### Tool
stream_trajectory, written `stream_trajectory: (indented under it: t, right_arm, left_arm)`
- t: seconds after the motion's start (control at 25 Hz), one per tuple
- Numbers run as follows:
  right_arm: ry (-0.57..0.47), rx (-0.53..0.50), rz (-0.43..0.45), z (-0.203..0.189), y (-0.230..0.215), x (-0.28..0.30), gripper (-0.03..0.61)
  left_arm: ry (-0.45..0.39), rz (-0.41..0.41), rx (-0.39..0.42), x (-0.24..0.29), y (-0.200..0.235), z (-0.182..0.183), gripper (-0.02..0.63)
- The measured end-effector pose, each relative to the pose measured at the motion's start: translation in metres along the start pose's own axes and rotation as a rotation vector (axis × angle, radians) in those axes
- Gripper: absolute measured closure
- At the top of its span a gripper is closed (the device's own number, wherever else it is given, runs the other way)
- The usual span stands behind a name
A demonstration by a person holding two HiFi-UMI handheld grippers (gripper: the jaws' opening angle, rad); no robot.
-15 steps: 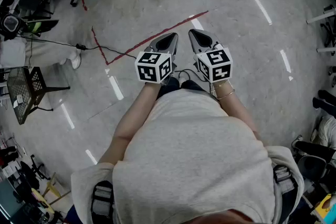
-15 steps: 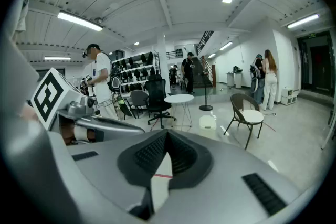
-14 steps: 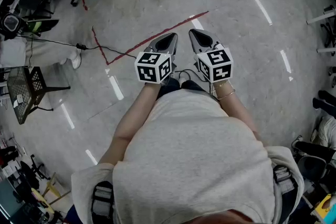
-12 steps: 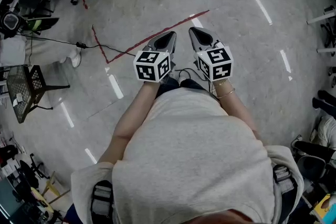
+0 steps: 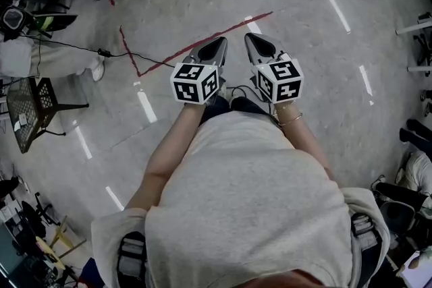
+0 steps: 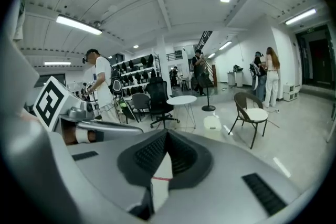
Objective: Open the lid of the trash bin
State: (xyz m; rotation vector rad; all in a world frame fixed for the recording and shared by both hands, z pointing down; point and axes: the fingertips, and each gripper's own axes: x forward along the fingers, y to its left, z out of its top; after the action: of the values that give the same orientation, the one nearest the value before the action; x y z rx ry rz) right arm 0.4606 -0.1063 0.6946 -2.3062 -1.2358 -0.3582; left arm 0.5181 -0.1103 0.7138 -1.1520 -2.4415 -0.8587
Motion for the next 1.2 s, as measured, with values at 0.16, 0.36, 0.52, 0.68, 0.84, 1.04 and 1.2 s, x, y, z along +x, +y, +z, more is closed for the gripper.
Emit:
stream_trajectory:
  t: [0.16, 0.36, 0.52, 0.68, 0.84, 1.04, 1.2]
  right_arm:
    - [-0.021, 0.021, 0.028, 0.0, 0.003, -0.009, 0.572]
    - [-0.008, 0.058, 0.046, -0.016, 0.003, -0.023, 0.572]
    - [0.014, 0.062, 0.048, -0.027, -0.002, -0.023, 0.572]
    - [0.021, 0.067, 0.034, -0.026, -0.016, -0.012, 0.572]
    - [0.003, 0.043, -0.001, -0.015, -0.031, 0.015, 0.572]
    - [0.0, 0.046, 0.0, 0.009, -0.055, 0.074, 0.572]
    - [-0.003, 0.053, -0.004, 0.035, -0.074, 0.123, 0.572]
  left_arm:
    - [-0.026, -0.01, -0.051, 0.0, -0.004, 0.002, 0.607]
    - [0.002, 0.009, -0.018, 0.0, -0.018, -0.012, 0.607]
    - [0.02, -0.002, -0.043, 0.006, -0.021, -0.023, 0.607]
    - [0.034, -0.032, -0.047, 0.022, -0.019, -0.022, 0.607]
    - [0.046, -0.054, -0.033, 0.041, -0.003, -0.015, 0.607]
    - [0.062, -0.071, -0.02, 0.081, 0.04, 0.013, 0.607]
    - [0.037, -0.071, -0.033, 0.112, 0.088, 0.06, 0.607]
